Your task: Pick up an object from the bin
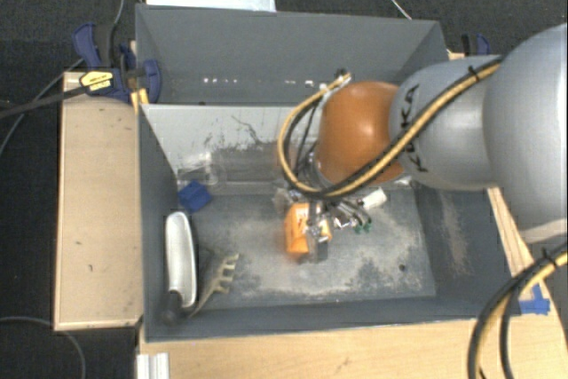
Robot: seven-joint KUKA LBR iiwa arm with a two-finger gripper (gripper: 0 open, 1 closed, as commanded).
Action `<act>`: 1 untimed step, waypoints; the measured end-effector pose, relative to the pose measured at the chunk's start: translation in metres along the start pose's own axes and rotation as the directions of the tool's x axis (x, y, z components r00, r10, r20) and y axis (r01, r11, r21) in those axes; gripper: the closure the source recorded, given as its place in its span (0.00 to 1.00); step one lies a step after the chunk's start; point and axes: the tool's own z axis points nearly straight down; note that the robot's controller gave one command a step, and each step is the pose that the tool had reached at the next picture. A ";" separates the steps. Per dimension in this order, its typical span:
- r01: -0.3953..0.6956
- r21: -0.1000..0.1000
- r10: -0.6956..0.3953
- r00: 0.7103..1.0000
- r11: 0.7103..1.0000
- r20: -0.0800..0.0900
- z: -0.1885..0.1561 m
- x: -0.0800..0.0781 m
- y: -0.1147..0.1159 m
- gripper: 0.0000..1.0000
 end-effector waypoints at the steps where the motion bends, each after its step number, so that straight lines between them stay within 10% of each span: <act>1: 0.038 0.003 -0.038 0.999 0.999 0.004 0.000 -0.007 -0.009 0.00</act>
Offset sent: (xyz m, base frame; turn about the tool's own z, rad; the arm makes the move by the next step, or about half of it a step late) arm 0.0104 -0.0238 -0.0007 -0.1108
